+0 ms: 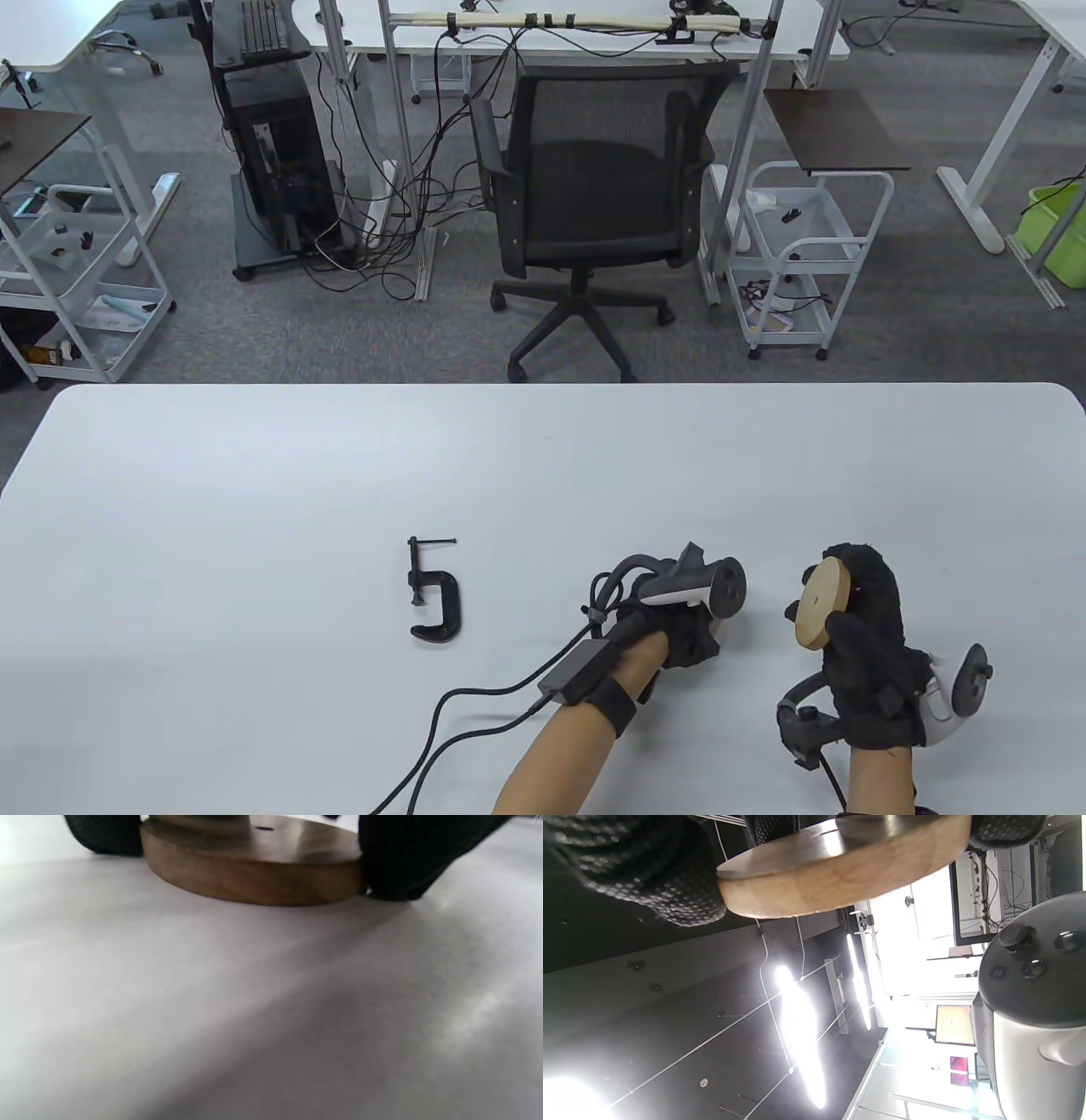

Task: Screw the clamp shut

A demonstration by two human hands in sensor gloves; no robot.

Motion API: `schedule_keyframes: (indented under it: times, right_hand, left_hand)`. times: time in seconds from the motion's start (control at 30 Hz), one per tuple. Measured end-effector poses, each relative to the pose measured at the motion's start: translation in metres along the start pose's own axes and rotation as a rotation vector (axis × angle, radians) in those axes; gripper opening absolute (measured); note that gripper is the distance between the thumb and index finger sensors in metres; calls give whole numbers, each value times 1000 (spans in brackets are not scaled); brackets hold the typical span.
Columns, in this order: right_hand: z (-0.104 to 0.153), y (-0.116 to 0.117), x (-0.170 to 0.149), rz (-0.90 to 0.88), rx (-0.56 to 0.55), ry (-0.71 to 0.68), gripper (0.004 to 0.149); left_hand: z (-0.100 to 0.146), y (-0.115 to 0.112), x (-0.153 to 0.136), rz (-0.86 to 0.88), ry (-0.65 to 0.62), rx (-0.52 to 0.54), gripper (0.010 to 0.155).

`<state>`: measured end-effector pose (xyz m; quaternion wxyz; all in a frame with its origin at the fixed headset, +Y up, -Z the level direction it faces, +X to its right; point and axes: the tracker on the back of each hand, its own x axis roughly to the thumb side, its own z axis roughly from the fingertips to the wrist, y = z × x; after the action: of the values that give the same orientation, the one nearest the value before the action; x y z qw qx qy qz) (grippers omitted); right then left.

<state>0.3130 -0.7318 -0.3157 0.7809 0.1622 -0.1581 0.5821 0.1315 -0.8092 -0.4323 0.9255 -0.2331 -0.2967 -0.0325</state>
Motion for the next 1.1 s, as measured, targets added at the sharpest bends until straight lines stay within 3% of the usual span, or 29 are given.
schedule_keyframes:
  times: [0.4, 0.6, 0.7, 0.87, 1.0, 1.1]
  right_hand:
    - [0, 0, -2, -6, -2, 11, 83]
    - [0, 1, -2, 5, 1, 12, 83]
    - [-1, 6, -3, 17, 17, 15, 83]
    - [-1, 12, -5, 17, 36, 30, 83]
    - [-3, 25, 0, 57, 97, 21, 83]
    - [-4, 35, -2, 93, 147, 32, 83]
  left_hand:
    - [-4, 5, -10, 11, -6, 69, 77]
    - [14, 12, -29, -29, -41, 169, 81]
    - [33, 21, -38, -63, -51, 227, 83]
    - [75, 39, -55, 21, -73, 390, 85]
    - [118, 44, -84, 286, -130, 594, 84]
    - [148, 40, -105, 480, -163, 673, 84]
